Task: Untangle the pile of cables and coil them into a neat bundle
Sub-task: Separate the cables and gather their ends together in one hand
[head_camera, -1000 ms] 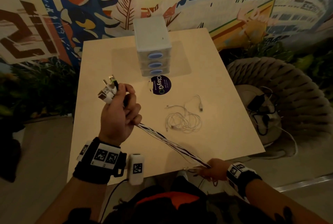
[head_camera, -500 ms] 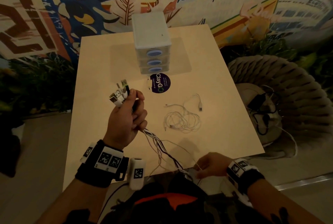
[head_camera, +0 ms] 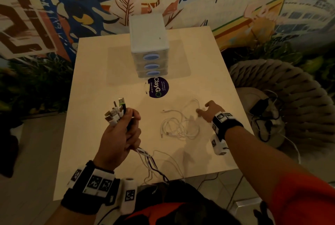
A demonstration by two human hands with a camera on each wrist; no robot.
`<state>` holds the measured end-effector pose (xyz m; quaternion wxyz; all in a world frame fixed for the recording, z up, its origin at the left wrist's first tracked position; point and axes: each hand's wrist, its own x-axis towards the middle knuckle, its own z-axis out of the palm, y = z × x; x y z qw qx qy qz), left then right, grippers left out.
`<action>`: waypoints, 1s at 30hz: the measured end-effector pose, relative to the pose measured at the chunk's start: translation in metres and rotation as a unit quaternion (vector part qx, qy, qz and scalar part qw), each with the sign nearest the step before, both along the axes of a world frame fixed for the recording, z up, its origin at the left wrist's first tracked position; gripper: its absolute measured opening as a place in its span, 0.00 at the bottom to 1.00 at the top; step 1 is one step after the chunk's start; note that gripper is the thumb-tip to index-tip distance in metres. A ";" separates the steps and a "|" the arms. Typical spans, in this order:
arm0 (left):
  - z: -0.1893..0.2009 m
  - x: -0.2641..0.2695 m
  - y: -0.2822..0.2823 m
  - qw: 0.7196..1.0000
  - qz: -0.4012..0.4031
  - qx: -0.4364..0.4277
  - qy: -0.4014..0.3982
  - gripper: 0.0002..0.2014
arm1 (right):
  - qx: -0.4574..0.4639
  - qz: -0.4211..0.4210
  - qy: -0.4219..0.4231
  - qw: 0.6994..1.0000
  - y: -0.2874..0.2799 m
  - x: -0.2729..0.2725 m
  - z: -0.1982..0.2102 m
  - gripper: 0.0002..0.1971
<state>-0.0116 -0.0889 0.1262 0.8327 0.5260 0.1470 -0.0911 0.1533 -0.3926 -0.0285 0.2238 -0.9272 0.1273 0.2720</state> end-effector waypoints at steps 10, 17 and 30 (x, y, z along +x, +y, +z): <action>-0.007 -0.002 0.009 0.999 0.032 0.013 0.015 0.17 | -0.048 0.040 0.021 0.998 -0.001 0.028 -0.011 0.22; -0.005 0.005 0.002 1.000 0.017 0.017 0.013 0.17 | 0.084 -0.024 -0.038 0.995 -0.009 0.024 0.015 0.14; -0.002 0.013 -0.004 0.998 -0.015 0.059 -0.008 0.17 | 0.254 0.090 -0.301 0.915 -0.011 -0.022 0.192 0.06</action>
